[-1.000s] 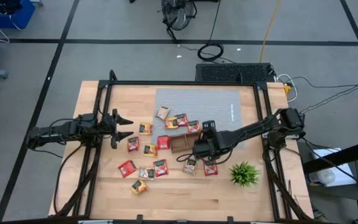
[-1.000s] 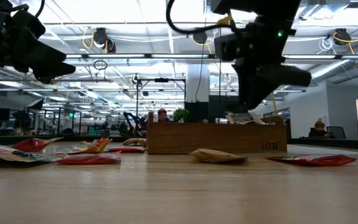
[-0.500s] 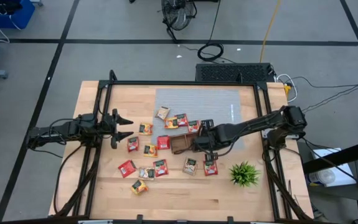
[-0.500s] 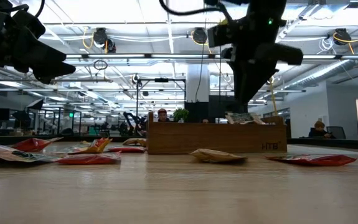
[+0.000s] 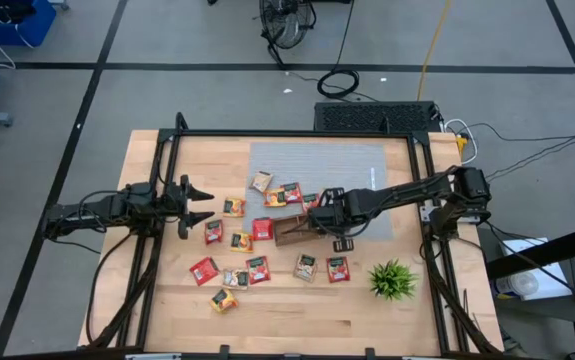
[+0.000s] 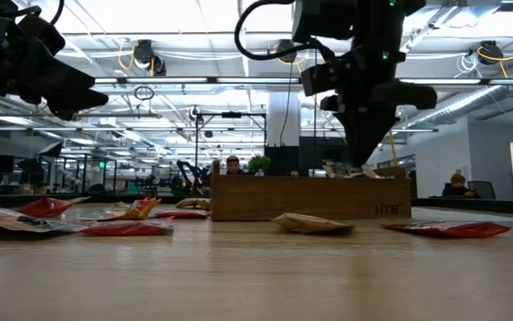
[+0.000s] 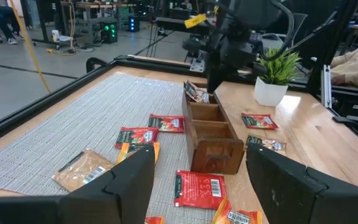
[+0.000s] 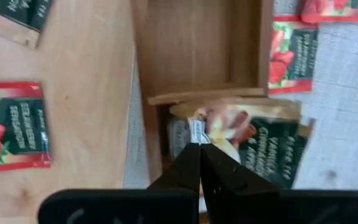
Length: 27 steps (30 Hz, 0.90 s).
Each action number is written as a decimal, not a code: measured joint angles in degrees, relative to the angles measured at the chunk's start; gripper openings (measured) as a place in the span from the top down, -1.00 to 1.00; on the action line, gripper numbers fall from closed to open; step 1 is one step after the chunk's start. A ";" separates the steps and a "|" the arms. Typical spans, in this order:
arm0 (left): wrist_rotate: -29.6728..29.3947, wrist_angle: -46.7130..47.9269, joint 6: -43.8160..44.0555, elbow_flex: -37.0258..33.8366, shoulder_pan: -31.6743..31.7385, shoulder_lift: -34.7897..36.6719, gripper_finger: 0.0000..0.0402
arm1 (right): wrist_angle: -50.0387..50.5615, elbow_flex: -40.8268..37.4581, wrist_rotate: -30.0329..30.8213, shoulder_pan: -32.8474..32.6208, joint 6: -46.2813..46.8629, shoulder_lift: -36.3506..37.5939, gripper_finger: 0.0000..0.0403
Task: Pick & Place Tea
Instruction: Put the brown tea bag into the right section of the wooden organizer
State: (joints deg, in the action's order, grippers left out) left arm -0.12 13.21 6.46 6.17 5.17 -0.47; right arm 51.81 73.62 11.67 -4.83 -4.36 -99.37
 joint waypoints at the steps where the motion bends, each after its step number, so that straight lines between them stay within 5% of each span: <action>1: 0.00 0.02 0.00 0.00 0.00 -0.02 -0.26 | -0.51 -0.37 -0.13 0.03 -0.12 0.00 1.00; 27: 0.00 0.00 -0.02 0.00 -0.02 -0.02 -0.26 | -10.13 -7.28 -2.83 2.34 -2.59 -0.04 1.00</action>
State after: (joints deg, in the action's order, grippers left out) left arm -0.12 13.21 6.44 6.17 5.15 -0.49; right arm 41.68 66.34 8.84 -2.49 -6.95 -99.42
